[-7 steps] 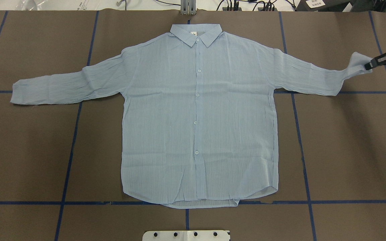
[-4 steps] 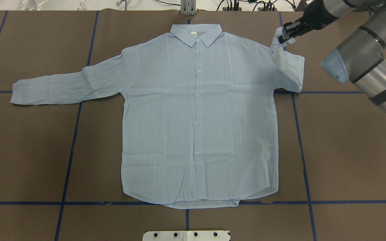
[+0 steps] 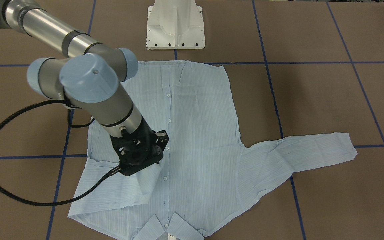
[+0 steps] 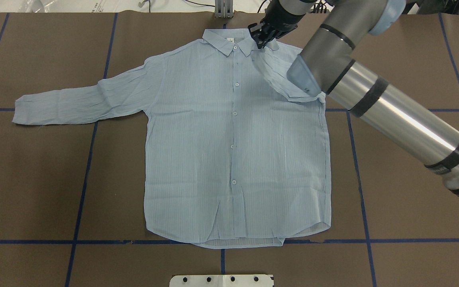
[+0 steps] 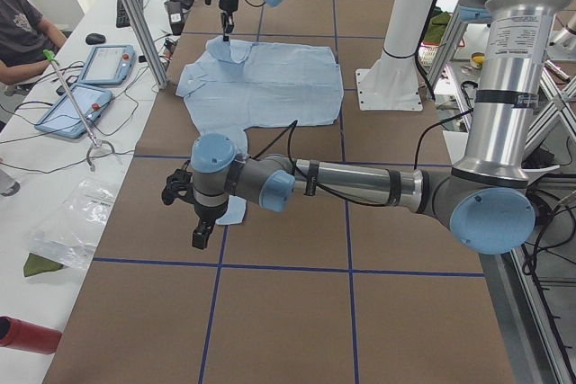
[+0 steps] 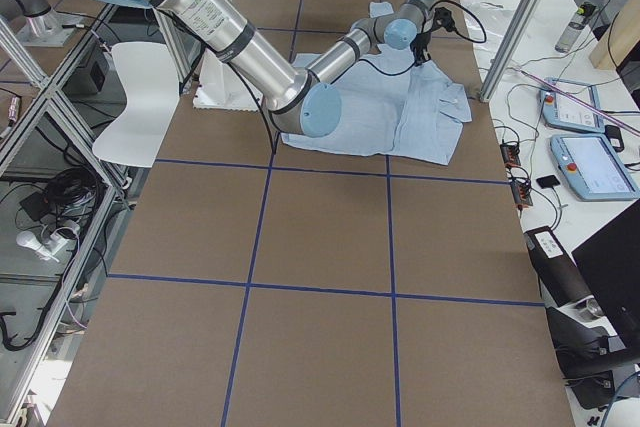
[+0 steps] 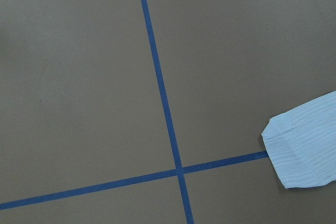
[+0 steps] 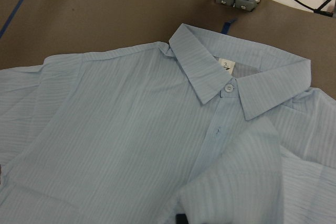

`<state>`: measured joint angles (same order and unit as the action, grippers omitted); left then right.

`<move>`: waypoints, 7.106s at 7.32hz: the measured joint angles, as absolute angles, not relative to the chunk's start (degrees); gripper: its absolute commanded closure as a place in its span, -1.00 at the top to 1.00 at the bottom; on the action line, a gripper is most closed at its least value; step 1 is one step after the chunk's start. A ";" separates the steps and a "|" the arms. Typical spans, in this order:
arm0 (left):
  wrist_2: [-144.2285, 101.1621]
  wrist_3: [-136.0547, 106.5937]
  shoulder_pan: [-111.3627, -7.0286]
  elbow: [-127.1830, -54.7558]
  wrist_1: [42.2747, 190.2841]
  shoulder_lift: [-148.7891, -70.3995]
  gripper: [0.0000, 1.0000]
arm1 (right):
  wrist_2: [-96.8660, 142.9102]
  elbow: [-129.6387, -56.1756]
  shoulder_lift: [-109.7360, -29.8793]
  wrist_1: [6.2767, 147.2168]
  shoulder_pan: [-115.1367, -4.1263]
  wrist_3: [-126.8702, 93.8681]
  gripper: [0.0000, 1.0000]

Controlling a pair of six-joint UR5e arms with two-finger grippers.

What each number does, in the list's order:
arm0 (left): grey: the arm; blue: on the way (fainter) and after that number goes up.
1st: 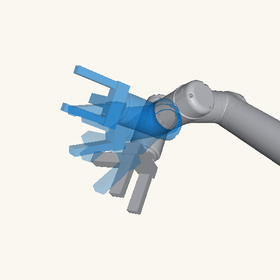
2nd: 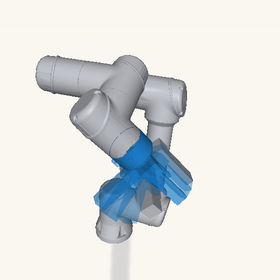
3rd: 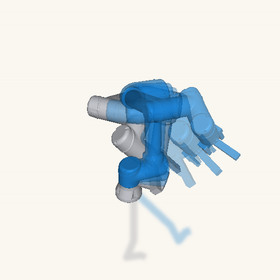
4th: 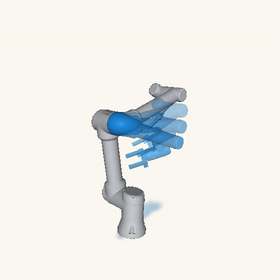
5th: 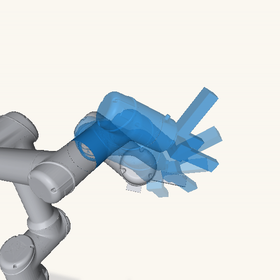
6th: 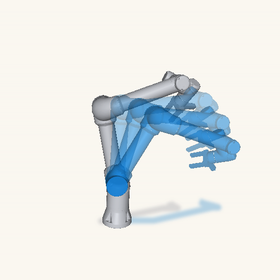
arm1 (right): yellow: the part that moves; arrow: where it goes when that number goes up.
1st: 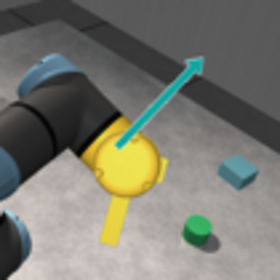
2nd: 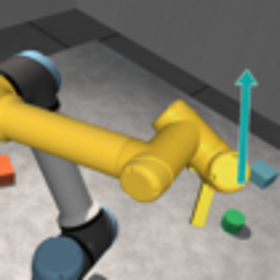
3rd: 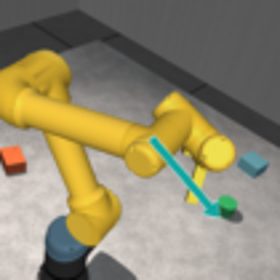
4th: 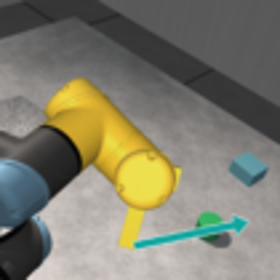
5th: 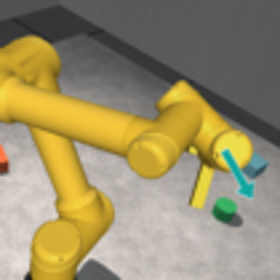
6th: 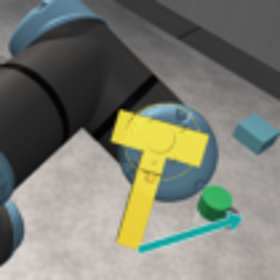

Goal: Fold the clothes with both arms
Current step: 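Lift the cuff and carry it across toward the shirt collar, then drag the held sleeve across the chest toward the other sleeve, then lay the sleeve across the chest and release it with the right gripper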

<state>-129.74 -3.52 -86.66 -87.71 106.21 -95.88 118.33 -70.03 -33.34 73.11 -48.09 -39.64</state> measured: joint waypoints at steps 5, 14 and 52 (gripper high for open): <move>-129.73 -3.60 -86.66 -85.68 108.10 -96.13 0.99 | 109.15 -60.60 -27.65 68.69 -40.00 -39.87 1.00; -129.38 -12.90 -86.48 -83.30 115.81 -96.22 0.99 | 96.69 -52.12 -28.36 59.38 -35.97 -56.74 0.97; -106.34 -70.24 -55.64 -80.86 143.23 -91.51 0.42 | 118.02 -80.02 -34.53 89.34 -47.90 -55.53 0.99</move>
<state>-106.34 -70.24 -55.64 -80.86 143.23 -91.51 118.02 -80.02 -34.53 89.34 -47.90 -55.53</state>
